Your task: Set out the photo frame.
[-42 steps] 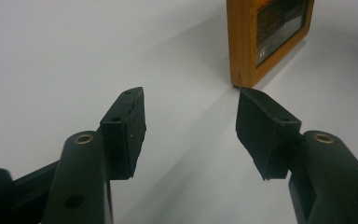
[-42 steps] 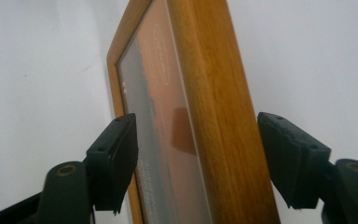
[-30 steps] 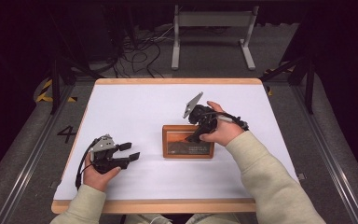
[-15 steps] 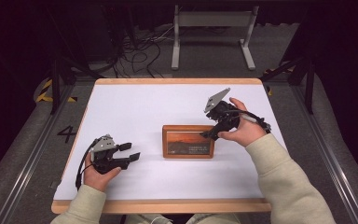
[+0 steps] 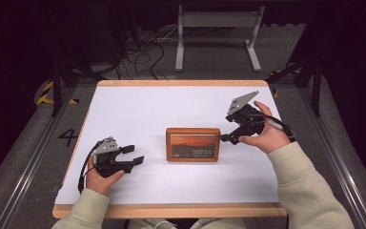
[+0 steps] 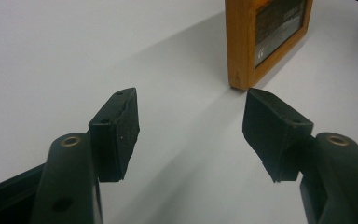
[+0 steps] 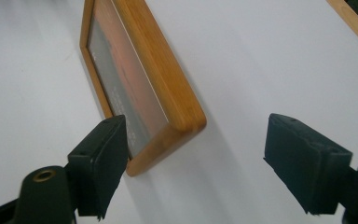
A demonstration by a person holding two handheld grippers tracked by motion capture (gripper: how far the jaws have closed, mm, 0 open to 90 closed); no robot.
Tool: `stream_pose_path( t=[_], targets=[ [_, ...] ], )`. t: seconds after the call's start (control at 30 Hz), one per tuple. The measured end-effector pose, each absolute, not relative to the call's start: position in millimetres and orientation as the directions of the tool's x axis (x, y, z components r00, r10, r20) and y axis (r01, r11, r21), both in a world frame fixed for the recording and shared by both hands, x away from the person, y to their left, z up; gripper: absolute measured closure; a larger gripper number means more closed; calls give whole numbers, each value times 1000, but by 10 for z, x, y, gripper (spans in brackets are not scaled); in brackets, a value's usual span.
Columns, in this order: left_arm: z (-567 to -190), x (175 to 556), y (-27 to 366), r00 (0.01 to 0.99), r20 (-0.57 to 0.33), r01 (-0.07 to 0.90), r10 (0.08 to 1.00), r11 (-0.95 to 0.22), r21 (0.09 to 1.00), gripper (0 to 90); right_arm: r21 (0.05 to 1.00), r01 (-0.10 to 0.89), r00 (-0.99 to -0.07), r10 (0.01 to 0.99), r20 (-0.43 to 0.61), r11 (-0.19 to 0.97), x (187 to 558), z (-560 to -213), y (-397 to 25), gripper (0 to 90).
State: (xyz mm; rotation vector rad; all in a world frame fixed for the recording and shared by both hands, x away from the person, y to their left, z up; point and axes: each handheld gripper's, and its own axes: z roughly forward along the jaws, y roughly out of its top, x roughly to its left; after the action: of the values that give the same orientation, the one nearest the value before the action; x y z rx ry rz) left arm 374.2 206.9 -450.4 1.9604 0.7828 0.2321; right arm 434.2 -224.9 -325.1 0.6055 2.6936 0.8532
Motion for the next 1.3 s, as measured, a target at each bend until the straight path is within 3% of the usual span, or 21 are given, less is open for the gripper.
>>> stream_pose_path(
  t=[0.2,0.6,0.97,1.3],
  targets=[
    [-4467,3680,2046,782,-149,421,605,-336,842,303,630,336,-859,501,-100,701,4263,-3243,-2457,219],
    [-4464,3627,2101,780,-143,421,609,-341,841,289,699,387,-802,594,-67,601,4117,-3331,-2722,163],
    [-4443,3611,2084,779,-134,414,612,-343,843,291,775,402,-762,647,-13,489,3926,-3608,-2885,165],
    [-4466,3628,2095,777,-136,418,615,-341,842,292,791,407,-737,676,-11,456,3824,-3917,-2979,155]
  ],
)
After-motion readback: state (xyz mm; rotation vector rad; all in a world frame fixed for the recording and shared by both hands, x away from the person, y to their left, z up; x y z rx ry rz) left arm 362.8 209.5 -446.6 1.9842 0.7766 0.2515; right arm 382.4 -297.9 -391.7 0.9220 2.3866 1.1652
